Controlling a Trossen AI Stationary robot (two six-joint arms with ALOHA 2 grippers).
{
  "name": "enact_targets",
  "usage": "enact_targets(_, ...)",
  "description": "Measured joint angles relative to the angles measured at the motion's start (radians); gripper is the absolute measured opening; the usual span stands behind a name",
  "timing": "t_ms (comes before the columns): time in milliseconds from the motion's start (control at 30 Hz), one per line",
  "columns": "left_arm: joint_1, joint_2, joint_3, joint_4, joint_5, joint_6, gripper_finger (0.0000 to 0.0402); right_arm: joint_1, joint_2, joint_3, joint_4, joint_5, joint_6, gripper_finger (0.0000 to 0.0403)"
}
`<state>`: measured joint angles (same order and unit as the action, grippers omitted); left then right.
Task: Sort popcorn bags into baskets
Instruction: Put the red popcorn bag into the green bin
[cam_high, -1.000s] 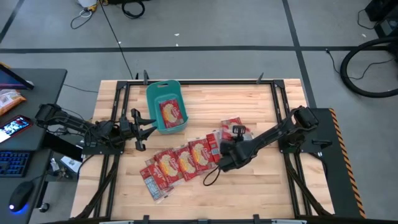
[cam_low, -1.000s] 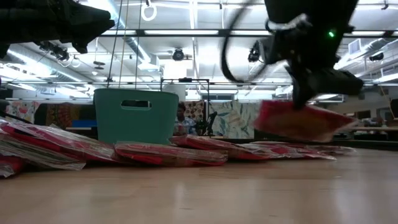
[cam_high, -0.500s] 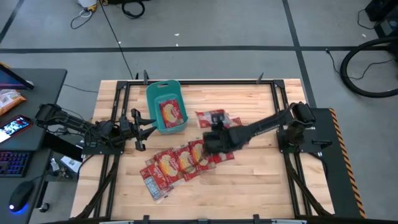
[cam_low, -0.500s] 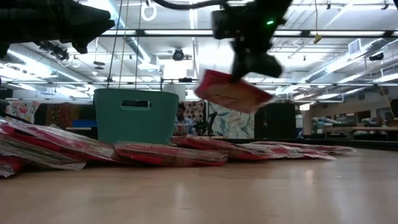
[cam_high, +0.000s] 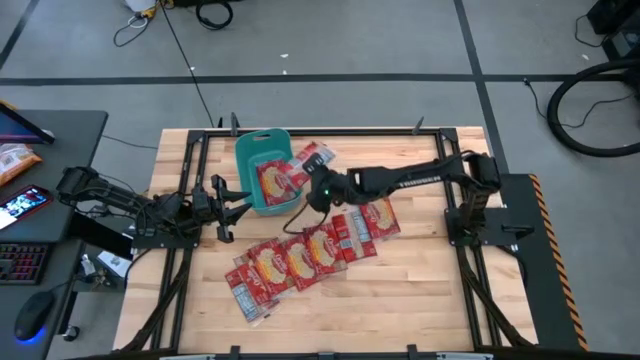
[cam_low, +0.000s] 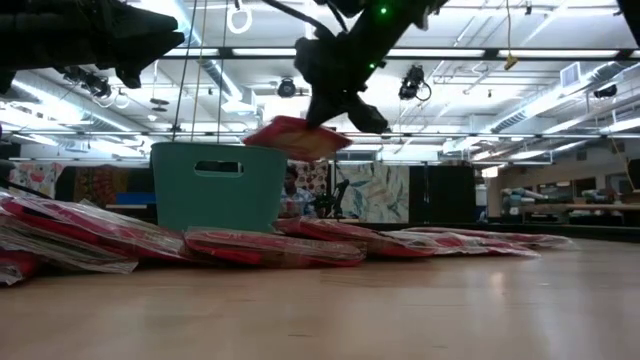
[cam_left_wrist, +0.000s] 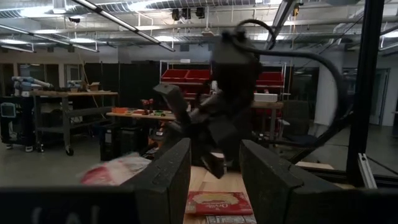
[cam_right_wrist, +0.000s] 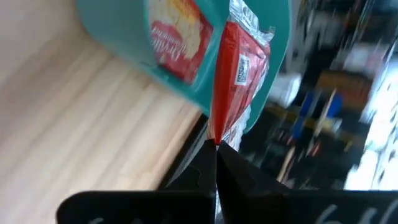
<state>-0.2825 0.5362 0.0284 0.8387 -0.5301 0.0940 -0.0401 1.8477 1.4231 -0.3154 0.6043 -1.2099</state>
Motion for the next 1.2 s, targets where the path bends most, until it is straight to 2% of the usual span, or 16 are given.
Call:
enact_targets(100,0.0,0.0,0.0,0.0,0.0,0.0,0.0144,-0.027,0.0,0.0,0.051,-0.07,-0.138,0.0004)
enact_targets(267,0.0,0.0,0.0,0.001,0.0,0.0,0.0144,-0.041,0.0,0.0,0.105,-0.156,-0.276,0.0004)
enact_targets(467,0.0,0.0,0.0,0.008,0.0,0.003,0.0144,-0.042,0.0,0.0,0.135,-0.212,-0.307,0.0005)
enact_targets(633,0.0,0.0,0.0,0.018,0.0,0.005,0.0144,-0.043,0.0,0.0,0.231,-0.256,-0.368,0.0005)
enact_targets(967,0.0,0.0,0.0,0.019,-0.001,0.022,0.0144,-0.069,0.125,-0.001,0.419,-0.29,-0.536,0.0026)
enact_targets(1200,0.0,0.0,0.0,0.01,0.0,0.023,0.0144,-0.102,0.143,0.0,0.424,-0.336,-0.552,0.0032)
